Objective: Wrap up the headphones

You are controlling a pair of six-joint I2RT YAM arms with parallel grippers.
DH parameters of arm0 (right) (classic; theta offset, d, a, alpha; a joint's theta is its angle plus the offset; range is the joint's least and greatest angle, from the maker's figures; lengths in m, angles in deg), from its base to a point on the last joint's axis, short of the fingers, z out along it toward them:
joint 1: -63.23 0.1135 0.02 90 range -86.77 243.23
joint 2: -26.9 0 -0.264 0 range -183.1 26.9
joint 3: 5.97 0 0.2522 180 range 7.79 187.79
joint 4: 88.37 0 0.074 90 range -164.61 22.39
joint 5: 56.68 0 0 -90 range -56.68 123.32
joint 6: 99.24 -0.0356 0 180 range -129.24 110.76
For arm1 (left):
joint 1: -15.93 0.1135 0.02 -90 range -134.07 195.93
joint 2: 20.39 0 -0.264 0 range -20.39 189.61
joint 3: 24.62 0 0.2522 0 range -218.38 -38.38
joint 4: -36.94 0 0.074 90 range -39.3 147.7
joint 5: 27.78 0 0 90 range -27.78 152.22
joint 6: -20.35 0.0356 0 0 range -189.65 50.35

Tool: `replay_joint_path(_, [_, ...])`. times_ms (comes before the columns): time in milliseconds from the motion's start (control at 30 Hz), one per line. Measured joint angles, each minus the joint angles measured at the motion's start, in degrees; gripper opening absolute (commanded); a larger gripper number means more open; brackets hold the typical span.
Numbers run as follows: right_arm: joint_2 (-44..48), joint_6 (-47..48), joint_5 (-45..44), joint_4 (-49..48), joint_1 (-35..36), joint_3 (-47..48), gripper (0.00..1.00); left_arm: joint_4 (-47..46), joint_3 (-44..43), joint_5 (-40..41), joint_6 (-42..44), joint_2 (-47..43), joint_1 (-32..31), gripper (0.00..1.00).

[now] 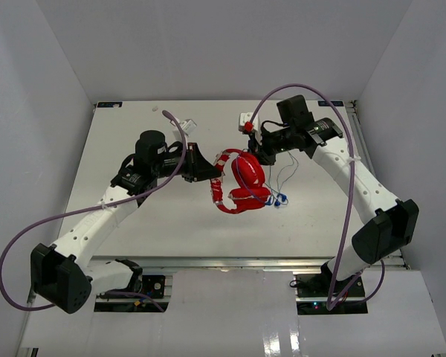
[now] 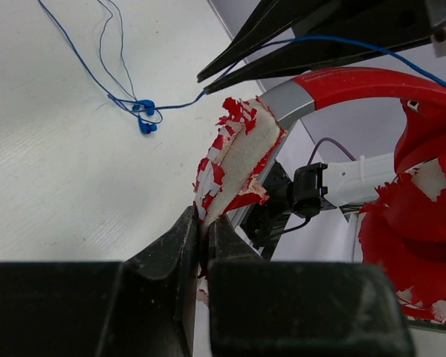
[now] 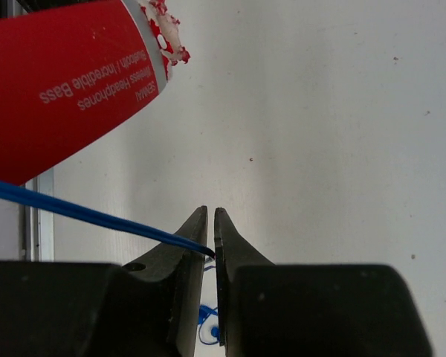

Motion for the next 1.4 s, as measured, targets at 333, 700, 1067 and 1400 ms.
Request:
replay_joint_path(333, [0.0, -6.7, 0.4, -6.7, -1.8, -3.3, 0.08, -2.9, 0.1, -0.6, -1.6, 4.4, -1.0, 0.0])
replay_joint_path(700, [0.0, -11.1, -4.0, -13.2, -2.3, -3.5, 0.08, -3.4, 3.1, -0.1, -0.8, 7.2, -1.2, 0.0])
replay_joint_path(1067, [0.4, -11.9, -11.1, -17.4, -0.5, -6.0, 0.08, -2.7, 2.4, 0.1, 0.1, 11.7, -2.5, 0.0])
replay_joint_path(1400, [1.1, -12.4, -20.4, -22.2, 2.1, -13.6, 0.08, -1.8, -1.3, 0.3, 0.3, 13.6, -3.4, 0.0])
